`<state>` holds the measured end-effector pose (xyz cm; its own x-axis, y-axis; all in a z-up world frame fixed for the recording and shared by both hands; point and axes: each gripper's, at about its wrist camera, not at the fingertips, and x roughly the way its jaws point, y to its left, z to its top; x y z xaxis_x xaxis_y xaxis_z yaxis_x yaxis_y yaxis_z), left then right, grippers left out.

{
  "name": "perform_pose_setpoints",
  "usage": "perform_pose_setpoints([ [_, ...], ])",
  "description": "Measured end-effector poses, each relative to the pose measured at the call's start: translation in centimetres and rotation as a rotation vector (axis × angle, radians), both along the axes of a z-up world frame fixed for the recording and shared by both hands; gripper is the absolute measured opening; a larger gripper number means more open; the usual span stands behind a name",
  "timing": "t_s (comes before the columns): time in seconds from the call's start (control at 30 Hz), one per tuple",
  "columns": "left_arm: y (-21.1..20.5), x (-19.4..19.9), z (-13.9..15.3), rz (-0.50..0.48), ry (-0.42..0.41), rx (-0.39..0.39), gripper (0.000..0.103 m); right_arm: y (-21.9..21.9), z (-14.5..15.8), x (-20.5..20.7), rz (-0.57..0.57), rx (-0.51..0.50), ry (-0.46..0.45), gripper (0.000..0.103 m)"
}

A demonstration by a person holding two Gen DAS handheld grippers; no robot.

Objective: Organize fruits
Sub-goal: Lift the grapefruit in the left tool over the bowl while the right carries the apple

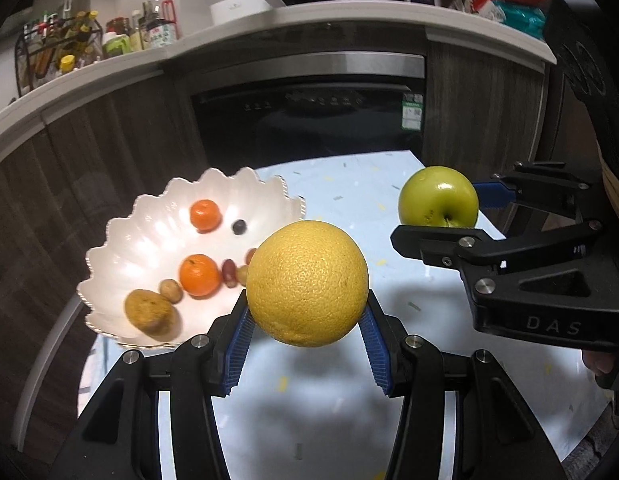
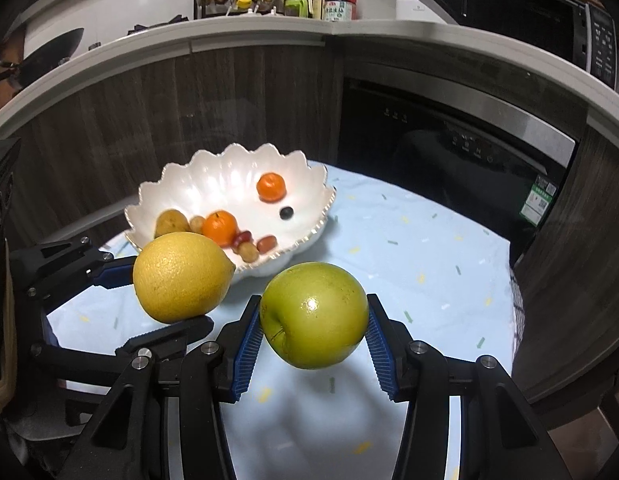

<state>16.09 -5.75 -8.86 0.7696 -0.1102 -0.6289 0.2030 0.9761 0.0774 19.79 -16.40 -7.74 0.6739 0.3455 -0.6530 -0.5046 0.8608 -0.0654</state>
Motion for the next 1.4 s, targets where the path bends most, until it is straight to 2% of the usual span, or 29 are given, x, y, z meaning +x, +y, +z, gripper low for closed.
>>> perform_pose_setpoints([
  [0.43, 4.4, -0.8, 2.0, 0.082, -0.047, -0.024, 0.05, 3.8, 1.9, -0.7, 0.009, 0.043, -0.026, 0.05],
  [0.87, 8.3, 0.0, 3.7, 0.146, -0.082, -0.039, 0.05, 6.6, 3.4, -0.1, 0.003, 0.069, -0.054, 0.05],
  [1.4, 12.2, 2.7, 4.0, 0.214, -0.087, -0.052, 0.05, 8.4, 3.1, 1.9, -0.075, 0.065, -0.044, 0.05],
])
